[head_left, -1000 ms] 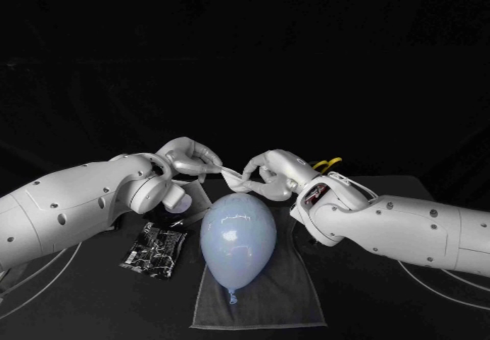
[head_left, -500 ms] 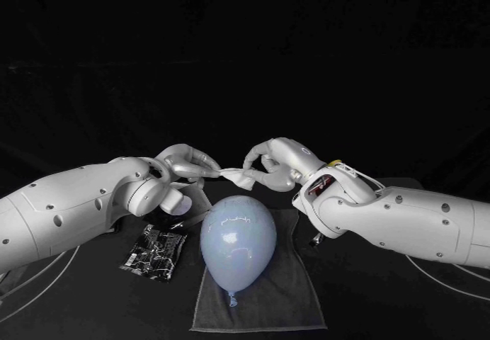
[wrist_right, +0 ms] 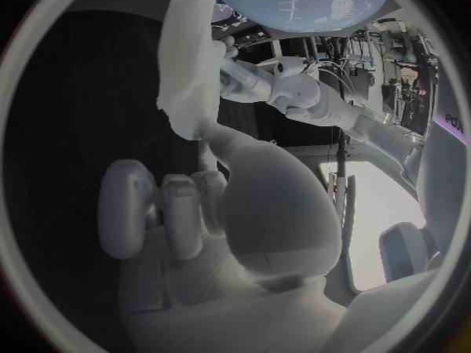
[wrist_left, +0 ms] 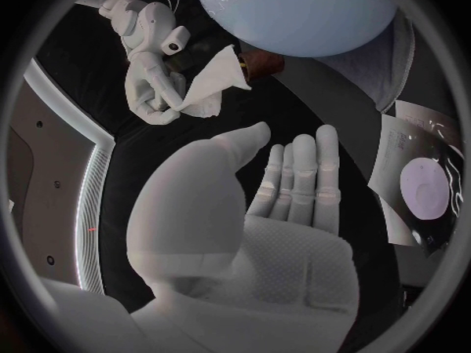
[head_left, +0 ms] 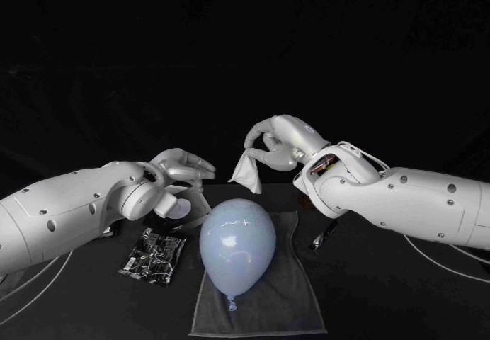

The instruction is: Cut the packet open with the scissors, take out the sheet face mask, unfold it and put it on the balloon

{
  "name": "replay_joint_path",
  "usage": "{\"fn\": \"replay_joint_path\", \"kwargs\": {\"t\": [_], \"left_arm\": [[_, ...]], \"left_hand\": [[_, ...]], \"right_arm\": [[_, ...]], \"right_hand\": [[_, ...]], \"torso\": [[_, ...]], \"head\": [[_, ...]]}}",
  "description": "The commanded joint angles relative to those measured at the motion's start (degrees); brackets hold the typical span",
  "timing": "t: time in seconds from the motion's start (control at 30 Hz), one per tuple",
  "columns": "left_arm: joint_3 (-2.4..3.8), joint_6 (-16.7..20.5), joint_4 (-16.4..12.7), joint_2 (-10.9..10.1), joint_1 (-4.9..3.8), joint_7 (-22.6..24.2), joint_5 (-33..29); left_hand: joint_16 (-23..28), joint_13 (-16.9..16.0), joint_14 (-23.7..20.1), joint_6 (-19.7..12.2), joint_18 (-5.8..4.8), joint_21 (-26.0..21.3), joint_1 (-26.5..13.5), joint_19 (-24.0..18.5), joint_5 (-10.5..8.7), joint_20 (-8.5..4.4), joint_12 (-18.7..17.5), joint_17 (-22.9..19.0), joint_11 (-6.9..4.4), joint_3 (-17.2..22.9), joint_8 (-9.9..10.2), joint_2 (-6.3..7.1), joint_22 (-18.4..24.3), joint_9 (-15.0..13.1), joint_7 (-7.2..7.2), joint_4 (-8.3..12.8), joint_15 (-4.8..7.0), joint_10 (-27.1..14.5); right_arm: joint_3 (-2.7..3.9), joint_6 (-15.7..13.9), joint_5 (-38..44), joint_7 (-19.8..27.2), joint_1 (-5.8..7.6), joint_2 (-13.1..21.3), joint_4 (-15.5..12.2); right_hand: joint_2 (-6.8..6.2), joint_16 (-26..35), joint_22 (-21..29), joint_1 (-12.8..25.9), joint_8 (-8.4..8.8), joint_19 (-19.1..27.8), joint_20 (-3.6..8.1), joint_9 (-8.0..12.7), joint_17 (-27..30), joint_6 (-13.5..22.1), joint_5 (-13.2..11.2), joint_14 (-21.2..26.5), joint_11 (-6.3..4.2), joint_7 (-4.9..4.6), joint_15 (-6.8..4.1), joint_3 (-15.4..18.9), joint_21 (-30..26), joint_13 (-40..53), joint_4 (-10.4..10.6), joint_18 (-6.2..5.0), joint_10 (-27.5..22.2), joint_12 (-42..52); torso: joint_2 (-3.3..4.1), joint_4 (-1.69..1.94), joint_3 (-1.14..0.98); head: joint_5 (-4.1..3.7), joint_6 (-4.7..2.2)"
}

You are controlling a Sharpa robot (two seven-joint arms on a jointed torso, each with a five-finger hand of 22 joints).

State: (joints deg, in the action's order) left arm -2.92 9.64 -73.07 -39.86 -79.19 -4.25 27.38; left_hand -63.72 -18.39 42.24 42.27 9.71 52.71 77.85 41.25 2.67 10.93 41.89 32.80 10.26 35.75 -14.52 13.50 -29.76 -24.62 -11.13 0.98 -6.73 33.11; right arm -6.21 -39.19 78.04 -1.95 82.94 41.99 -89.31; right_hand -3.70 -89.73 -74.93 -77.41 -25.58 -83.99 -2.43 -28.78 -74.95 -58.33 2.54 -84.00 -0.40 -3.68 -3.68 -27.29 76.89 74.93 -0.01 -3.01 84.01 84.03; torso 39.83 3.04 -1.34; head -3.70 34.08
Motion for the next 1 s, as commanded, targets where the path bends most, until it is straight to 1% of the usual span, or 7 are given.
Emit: {"fn": "replay_joint_path", "kwargs": {"t": [0.03, 0.1, 0.2, 0.4, 0.53, 0.8, 1.0], "left_arm": [[0.05, -2.2, -0.1, -0.4, -0.05, 7.4, 2.2], [0.05, -2.1, -0.3, -0.7, -0.02, 10.8, 3.0], [0.07, -1.5, -0.9, -1.1, 0.03, 15.9, 3.8], [0.12, -2.6, -2.3, -1.6, 0.14, 24.3, -0.5], [0.13, -3.4, -2.8, -1.3, 0.16, 26.9, -3.9], [0.15, -6.0, -3.0, -0.7, 0.19, 27.6, -4.2], [0.14, -7.0, -3.0, -0.2, 0.20, 26.2, -3.2]], "left_hand": [[7.1, 2.6, -6.8, -1.2, -1.47, -9.7, 1.3, -6.3, 0.31, 2.19, -3.1, -4.2, 3.29, -2.4, 1.1, -1.24, 5.4, 0.4, 0.68, 0.3, -3.16, -3.6], [13.3, 5.2, -14.0, -1.8, -3.18, -20.9, 2.8, -12.1, 0.28, 5.22, -5.6, -8.2, 4.59, -8.5, 1.7, -1.20, 12.1, 0.8, 1.57, 0.4, -5.65, -6.1], [17.7, 7.7, -19.2, -2.9, -4.26, -29.9, 6.2, -13.9, 0.16, 5.58, -7.2, -11.9, 4.06, -15.7, 2.6, -2.33, 17.8, 1.2, 2.86, -1.2, -6.49, -7.6], [23.2, 11.2, -25.4, -2.5, -6.22, -41.2, 8.9, -21.7, 0.14, 5.95, -9.5, -16.8, -2.05, -27.4, 2.7, -3.20, 24.4, 1.4, 1.15, -10.4, -9.33, -5.5], [27.2, 14.7, -22.5, -1.9, -6.18, -43.8, 11.6, -20.6, 0.09, 5.92, -14.3, -20.5, -1.78, -36.3, 2.7, -3.91, 26.3, 1.7, 0.61, -17.7, -9.03, -1.4], [30.2, 14.8, -21.4, -0.8, -6.17, -45.3, 13.4, -19.5, 0.08, 5.91, -18.0, -22.8, -2.58, -39.6, 2.4, -4.69, 27.0, 1.8, 1.43, -17.7, -7.90, 0.8], [31.1, 14.8, -14.0, 0.3, -5.30, -45.0, 12.3, -14.9, 0.07, 5.78, -19.7, -23.5, 0.87, -41.7, 2.0, -5.45, 26.7, 1.9, -0.74, -17.8, -5.52, 6.3]], "right_arm": [[0.06, 1.5, -0.7, 1.3, 0.32, -0.2, 0.2], [0.06, 1.9, -0.8, 1.4, 0.44, -0.3, 0.3], [0.06, 2.5, -1.1, 1.5, 0.55, -0.5, 0.6], [0.05, 3.0, -1.5, 1.4, 0.64, -0.7, 1.3], [0.05, 2.8, -1.7, 1.5, 0.66, -0.9, 1.3], [0.05, 2.2, -2.4, 1.2, 0.67, -0.8, 1.1], [0.05, 1.9, -2.9, 1.4, 0.67, -0.6, 0.5]], "right_hand": [[0.01, -0.3, -11.8, 0.3, -0.40, -1.8, 0.29, -0.1, -15.0, -0.4, 0.3, -6.0, -0.27, 0.12, -0.42, -0.4, 0.2, 11.5, -0.1, 0.54, 3.2, 0.2], [0.00, -0.3, -11.8, 0.3, -0.40, -1.7, 0.29, -0.1, -15.0, -0.4, 0.3, -6.0, -0.27, 0.12, -0.42, -0.4, 0.1, 11.5, -0.1, 0.52, 3.2, 0.2], [0.00, -0.3, -11.8, 0.3, -0.40, -1.7, 0.29, -0.1, -15.0, -0.4, 0.3, -6.0, -0.27, 0.12, -0.42, -0.4, 0.1, 11.5, -0.1, 0.52, 3.2, 0.2], [-0.02, -0.3, -11.8, 0.3, -0.42, -1.7, 0.29, -0.1, -15.0, -0.4, 0.3, -6.0, -0.27, 0.12, -0.42, -0.5, 0.1, 11.5, -0.1, 0.53, 3.2, 0.2], [-0.02, -0.3, -11.8, 0.3, -0.42, -1.7, 0.29, -0.1, -15.0, -0.4, 0.3, -6.0, -0.27, 0.12, -0.42, -0.5, 0.1, 11.5, -0.1, 0.53, 3.2, 0.2], [-0.02, -0.3, -11.8, 0.3, -0.42, -1.7, 0.29, -0.1, -15.0, -0.4, 0.3, -6.0, -0.27, 0.12, -0.42, -0.5, 0.1, 11.5, -0.1, 0.53, 3.2, 0.2], [-0.02, -0.3, -11.8, 0.3, -0.42, -1.7, 0.29, -0.1, -15.0, -0.4, 0.3, -6.0, -0.27, 0.12, -0.42, -0.5, 0.1, 11.5, -0.1, 0.53, 3.2, 0.2]], "torso": [[0.03, 0.02, 0.01], [0.05, 0.05, 0.03], [0.13, 0.01, 0.05], [0.17, -0.08, 0.10], [0.10, 0.09, -0.02], [0.00, -0.03, -0.07], [0.02, 0.07, -0.12]], "head": [[-0.11, -0.30], [-0.14, -0.42], [-0.15, -0.61], [-0.05, -0.64], [0.00, -0.69], [0.11, -0.82], [0.17, -1.11]]}}
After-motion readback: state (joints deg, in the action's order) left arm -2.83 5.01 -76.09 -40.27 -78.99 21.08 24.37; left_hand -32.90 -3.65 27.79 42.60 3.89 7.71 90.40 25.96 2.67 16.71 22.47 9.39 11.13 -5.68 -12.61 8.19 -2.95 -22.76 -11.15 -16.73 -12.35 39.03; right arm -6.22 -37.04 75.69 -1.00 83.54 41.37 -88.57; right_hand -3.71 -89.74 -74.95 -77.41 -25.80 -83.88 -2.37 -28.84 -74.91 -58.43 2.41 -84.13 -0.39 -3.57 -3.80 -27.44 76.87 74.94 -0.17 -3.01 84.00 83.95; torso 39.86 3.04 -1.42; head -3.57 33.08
